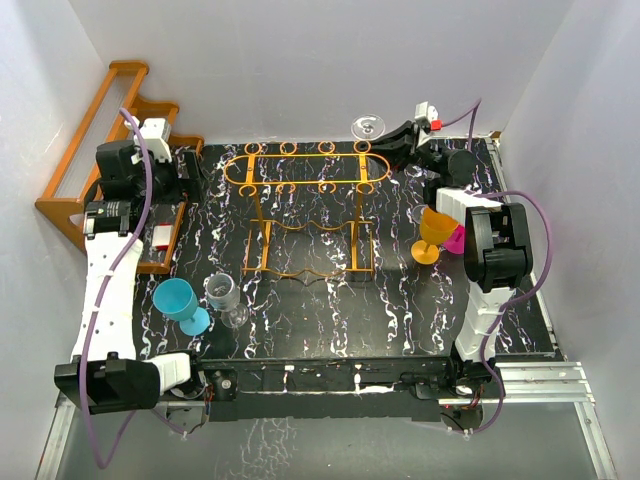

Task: Place the wine glass upside down on the wine glass rack

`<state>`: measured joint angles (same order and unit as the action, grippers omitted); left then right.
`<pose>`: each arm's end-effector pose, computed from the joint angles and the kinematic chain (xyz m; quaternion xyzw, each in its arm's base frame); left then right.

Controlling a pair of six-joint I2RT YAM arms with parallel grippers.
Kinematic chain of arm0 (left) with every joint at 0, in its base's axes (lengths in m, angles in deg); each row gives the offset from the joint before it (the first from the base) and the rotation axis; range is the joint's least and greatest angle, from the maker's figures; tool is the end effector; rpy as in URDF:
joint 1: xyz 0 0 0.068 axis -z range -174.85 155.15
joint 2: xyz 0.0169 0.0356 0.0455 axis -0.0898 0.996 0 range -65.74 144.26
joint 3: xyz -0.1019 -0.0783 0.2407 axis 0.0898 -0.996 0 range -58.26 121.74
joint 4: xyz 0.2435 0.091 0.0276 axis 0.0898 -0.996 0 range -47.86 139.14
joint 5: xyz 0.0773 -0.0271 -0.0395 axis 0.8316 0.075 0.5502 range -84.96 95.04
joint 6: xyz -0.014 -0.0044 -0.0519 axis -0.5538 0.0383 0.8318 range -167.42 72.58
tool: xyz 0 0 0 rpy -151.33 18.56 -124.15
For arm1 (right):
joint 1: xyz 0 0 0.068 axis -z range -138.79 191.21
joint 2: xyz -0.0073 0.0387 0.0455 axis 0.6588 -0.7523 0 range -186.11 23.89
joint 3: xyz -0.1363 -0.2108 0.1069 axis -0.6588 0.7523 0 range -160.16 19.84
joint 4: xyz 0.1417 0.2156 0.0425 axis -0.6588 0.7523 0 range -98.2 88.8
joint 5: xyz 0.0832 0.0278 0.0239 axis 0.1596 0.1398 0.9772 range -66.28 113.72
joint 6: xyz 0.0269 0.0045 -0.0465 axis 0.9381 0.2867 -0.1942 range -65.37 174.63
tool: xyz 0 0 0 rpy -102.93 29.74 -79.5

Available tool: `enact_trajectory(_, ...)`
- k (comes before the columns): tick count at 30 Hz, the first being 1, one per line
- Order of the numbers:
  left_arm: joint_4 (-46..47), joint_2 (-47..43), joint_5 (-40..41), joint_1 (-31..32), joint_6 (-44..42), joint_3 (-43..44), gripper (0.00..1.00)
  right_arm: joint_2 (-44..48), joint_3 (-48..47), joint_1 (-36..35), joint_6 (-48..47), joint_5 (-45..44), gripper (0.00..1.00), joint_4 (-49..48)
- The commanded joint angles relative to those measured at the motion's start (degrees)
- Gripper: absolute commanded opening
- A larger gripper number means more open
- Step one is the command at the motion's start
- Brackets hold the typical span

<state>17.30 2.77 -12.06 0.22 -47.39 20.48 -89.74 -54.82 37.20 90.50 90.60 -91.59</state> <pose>0.2541 0.0114 0.4219 0.0480 0.8207 -0.0991 0.5606 0.4135 0.0618 0.3095 -0.3998 0.4502 0.4630 0.6504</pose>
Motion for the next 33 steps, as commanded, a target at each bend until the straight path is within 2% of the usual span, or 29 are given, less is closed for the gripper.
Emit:
enact_trajectory(1,-0.84,-0.29,-1.99,-0.37,0.34,1.32,0.97,0.38,-3.90,-0.11,-0.94,0.31,0.08,-17.15)
enact_trajectory(13,-2.32,1.62,-5.73,-0.39,1.02,2.78,0.97,1.50,-2.80,-0.14,-3.64,3.68,0.08,-16.01)
enact_trajectory(33,-1.97,1.41,-5.05,-0.36,0.97,1.38,0.97,3.31,0.68,-1.08,-4.33,4.65,0.08,-18.00)
